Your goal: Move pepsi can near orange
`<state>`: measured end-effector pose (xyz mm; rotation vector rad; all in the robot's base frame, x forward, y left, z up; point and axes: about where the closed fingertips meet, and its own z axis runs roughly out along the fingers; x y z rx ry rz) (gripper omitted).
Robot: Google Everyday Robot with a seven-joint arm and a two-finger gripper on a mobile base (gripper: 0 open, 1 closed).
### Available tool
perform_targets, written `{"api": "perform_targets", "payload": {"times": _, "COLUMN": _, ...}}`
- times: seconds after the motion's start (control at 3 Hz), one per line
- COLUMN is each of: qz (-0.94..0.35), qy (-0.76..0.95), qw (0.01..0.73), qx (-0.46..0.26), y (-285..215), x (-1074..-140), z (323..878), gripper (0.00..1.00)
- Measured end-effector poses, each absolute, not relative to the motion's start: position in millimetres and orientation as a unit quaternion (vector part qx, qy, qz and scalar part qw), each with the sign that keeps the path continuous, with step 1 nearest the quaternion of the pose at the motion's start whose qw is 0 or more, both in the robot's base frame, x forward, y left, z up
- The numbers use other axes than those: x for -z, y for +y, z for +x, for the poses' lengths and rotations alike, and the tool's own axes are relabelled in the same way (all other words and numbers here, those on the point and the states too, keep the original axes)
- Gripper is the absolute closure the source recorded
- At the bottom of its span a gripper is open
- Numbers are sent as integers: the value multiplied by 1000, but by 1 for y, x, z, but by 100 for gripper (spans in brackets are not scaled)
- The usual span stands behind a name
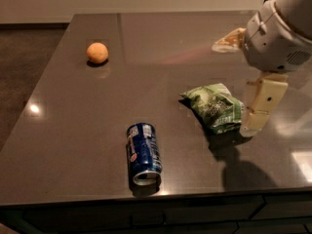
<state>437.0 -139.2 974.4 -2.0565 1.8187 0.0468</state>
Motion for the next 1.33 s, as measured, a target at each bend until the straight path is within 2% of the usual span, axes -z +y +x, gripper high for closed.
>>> {"api": "perform_targets", "payload": {"times": 0.67, "qz": -857, "qy": 469, "qw": 205, "qx": -54, "y": -79, "x": -969, "z": 381, "gripper": 0}}
{"api": "perform_targets", "payload": {"times": 1.33, "qz": -933, "qy": 311, "qw": 181, "qx": -30, "y": -17, "x": -936, "z": 354, "gripper": 0}}
